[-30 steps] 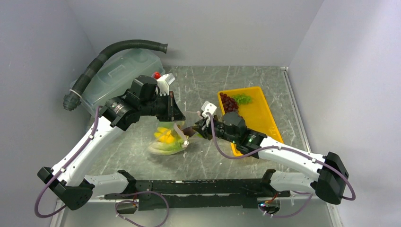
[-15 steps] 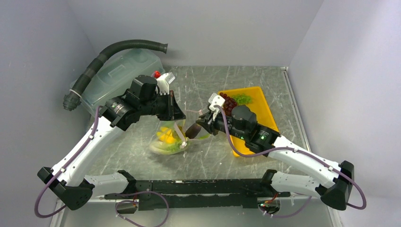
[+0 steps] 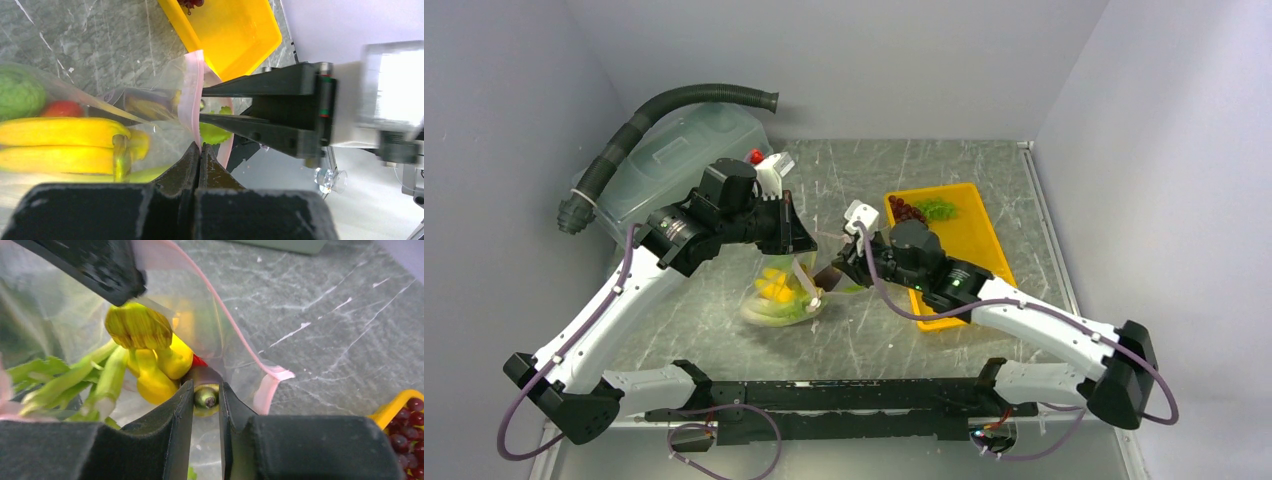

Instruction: Place the food in the zip-top bag and seal the zipper

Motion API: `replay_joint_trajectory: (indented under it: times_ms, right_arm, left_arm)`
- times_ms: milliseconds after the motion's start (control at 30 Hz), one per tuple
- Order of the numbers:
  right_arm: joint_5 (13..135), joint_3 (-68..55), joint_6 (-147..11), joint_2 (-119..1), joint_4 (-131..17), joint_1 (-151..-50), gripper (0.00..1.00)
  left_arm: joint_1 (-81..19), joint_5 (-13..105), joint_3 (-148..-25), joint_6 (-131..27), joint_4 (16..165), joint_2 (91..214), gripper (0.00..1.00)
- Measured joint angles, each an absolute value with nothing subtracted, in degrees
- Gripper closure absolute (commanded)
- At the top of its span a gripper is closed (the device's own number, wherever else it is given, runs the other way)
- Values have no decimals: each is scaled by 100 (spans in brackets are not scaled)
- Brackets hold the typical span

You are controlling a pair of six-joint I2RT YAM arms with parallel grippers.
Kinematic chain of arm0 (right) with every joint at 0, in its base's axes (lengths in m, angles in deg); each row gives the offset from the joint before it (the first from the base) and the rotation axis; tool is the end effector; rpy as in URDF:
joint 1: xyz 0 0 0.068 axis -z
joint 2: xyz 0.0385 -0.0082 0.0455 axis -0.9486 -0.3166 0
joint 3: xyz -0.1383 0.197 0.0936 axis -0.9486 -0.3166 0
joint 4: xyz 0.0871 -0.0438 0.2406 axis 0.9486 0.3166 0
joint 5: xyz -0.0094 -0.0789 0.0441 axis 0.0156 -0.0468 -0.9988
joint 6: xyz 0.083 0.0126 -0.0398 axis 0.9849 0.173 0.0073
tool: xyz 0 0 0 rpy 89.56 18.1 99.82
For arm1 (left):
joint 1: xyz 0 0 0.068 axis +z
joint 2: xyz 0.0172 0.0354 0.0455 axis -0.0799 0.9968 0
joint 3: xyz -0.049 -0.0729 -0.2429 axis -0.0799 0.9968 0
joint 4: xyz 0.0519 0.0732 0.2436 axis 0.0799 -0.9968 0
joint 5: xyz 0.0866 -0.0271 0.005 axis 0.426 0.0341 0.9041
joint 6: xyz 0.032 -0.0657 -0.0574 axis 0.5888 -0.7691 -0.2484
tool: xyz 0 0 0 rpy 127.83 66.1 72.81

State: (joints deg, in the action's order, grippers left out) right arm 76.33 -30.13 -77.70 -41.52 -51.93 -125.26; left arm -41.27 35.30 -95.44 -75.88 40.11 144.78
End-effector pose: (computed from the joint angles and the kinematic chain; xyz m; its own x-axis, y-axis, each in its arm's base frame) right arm 0.1773 0.2543 0.3010 -0.1269 -0.2611 -0.9569 -0.8616 0.5070 -0.0240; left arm 0.2024 -0.1850 0.3718 -0.8240 -0.0709 -0.5621 0.3713 0.6817 -0.6304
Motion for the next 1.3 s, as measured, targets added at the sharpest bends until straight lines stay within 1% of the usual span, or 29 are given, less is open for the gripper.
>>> replay_joint_trajectory:
  times_ms: [133, 167, 200, 233, 267, 700, 833, 1033, 1300]
  right_arm:
    - [7628, -3010, -7770, -4576, -5185, -12513, 91]
    - [7628, -3004, -7770, -4644, -5172, -12508, 45]
    - [7628, -2997, -7770, -4692, -5154, -12504, 16]
    - [7624, -2982, -7755, -4714, -5121, -12497, 6]
    - [7622, -2969, -7762, -4722, -5086, -12487, 1]
    - [7709, -2838, -7355, -4373, -4964, -12406, 1]
    - [7880, -2663, -7283, -4314, -4717, -12401, 0]
    - [8533, -2103, -7099, -4270, -4136, -12386, 0]
    - [9501, -2025, -6852, -3883, -3408, -12270, 0]
  left_arm:
    - [-4127, 3548, -9542, -7583, 3996, 14478, 100]
    - [-4127, 3559, -9538, -7570, 3985, 14478, 100]
    - [-4125, 3572, -9531, -7566, 3979, 14478, 100]
    - [-4125, 3587, -9529, -7562, 3970, 14478, 100]
    - [-4125, 3589, -9529, -7562, 3972, 14478, 100]
    - [-4125, 3589, -9527, -7544, 3990, 14478, 100]
    - [-4125, 3591, -9527, -7542, 3987, 14478, 100]
    - [-4125, 3591, -9527, -7524, 3987, 14478, 100]
    - [-4125, 3596, -9527, -7503, 3990, 14478, 100]
